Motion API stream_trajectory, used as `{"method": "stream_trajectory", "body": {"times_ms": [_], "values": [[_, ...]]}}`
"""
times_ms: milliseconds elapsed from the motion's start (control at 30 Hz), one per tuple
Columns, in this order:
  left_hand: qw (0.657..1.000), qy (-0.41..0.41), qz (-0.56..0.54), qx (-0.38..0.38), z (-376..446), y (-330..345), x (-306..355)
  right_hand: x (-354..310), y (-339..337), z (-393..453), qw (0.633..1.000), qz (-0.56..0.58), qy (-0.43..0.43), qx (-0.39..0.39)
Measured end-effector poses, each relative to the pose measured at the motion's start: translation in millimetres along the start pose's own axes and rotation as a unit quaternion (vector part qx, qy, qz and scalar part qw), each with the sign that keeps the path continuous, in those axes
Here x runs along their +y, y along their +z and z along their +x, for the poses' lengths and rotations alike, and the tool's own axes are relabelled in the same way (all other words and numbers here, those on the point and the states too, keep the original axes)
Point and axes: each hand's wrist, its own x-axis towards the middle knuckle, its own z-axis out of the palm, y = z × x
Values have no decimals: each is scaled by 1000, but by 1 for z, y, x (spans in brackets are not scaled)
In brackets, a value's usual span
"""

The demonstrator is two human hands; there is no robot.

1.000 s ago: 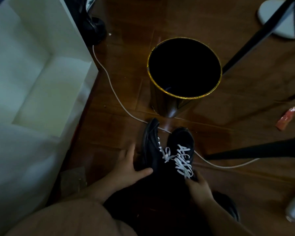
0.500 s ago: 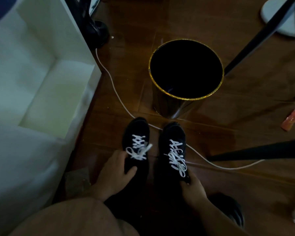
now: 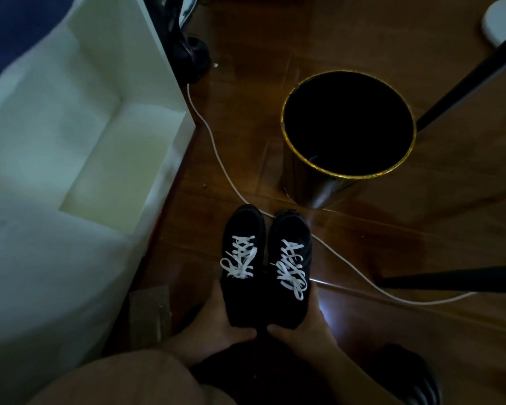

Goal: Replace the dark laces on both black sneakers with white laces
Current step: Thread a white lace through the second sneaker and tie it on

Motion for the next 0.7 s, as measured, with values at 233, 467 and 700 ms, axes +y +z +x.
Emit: {"method": "stream_trajectory", "body": {"times_ms": [233,467,700], "values": [[997,52,25,44,1,6,8,-4,8,5,997,-20,67,9],[995,6,-16,99,5,-51,17,-68,19,16,998,-43,29,-19],[980,-55,44,187,55,-212,82,-199,63,98,998,-26,-48,-32]]}}
